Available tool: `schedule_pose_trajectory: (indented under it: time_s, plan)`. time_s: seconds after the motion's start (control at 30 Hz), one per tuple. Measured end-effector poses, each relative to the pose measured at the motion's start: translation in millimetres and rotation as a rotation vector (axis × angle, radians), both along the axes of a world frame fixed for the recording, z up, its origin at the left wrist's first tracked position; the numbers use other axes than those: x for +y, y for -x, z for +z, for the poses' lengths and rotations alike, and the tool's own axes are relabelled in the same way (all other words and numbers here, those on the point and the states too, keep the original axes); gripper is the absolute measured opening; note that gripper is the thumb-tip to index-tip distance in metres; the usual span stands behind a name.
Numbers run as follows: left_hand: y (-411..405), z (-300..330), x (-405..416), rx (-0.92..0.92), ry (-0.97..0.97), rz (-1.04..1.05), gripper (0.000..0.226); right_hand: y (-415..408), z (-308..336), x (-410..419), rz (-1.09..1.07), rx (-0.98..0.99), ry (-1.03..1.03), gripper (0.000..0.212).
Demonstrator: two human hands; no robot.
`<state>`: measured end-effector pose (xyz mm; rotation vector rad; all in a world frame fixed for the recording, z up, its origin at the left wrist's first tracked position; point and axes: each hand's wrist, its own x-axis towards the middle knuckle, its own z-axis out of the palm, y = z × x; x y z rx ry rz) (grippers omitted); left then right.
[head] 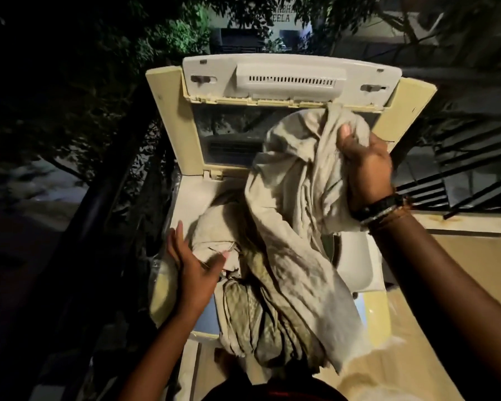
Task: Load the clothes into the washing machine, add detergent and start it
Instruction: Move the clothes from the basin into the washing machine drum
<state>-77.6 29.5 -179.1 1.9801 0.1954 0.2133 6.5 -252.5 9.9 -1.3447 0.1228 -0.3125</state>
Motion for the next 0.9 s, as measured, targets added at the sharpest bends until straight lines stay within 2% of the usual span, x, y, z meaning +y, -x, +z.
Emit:
schedule_pose_trajectory:
  time_s: [0.07,0.13,0.17,0.23,0.27,0.33,0.4,0.47,0.53,0.6,0.67,0.73,0.83,0.9]
  plan:
    - [19.3,7.6,-6.0,-0.054,-0.341,-0.279,0.110,-13.2,-22.9,5.6,-0.010,0.040,0.218,0.023]
    - [42.0,10.6,-17.3,0.062,-0.612,-0.634,0.109,-18.0,-66.9,8.2,0.032,0.195,0.622,0.027]
    - [54.2,5.0,-22.0,0.126,-0.732,-0.785,0.108,-12.0,-89.7,10.4,0.120,0.344,0.827,0.035]
    - [69.6,-10.8,-27.6,0.116,-0.857,-0.884,0.097,14.6,-134.0,15.1,0.332,0.637,1.074,0.067]
    - [70.4,-18.2,-29.9,0.077,-0.856,-0.851,0.084,34.2,-150.0,17.7,0.411,0.714,1.097,0.078]
    - [63.5,-30.6,-30.9,-0.049,-0.804,-0.740,0.051,83.9,-165.2,20.9,0.474,0.746,1.001,0.094]
    - [51.6,-32.2,-32.9,-0.165,-0.794,-0.674,0.032,138.9,-165.4,21.6,0.423,0.685,1.030,0.104]
    - [44.2,-31.1,-36.9,-0.217,-0.820,-0.661,0.025,191.4,-162.4,21.2,0.280,0.584,1.136,0.103]
    - [39.1,-27.1,-41.3,-0.236,-0.827,-0.672,0.018,231.9,-162.3,18.3,0.098,0.563,1.235,0.109]
    - [32.6,-26.4,-44.2,-0.216,-0.787,-0.644,0.012,262.1,-170.9,15.8,-0.063,0.704,1.221,0.124]
    - [23.9,-25.2,-50.1,-0.142,-0.670,-0.548,0.008,282.4,-185.4,12.9,-0.128,0.820,1.203,0.126]
    - [12.3,-20.2,-58.8,-0.057,-0.522,-0.401,0.008,286.2,-198.1,13.7,-0.106,0.823,1.245,0.106]
    - [-13.0,-2.1,-79.9,0.065,-0.200,-0.211,0.014,272.4,-202.5,24.4,-0.060,0.634,1.331,0.053]
    - [-36.2,13.6,-95.2,0.257,0.096,-0.031,0.019,252.5,-195.2,41.1,0.020,0.546,1.204,0.044]
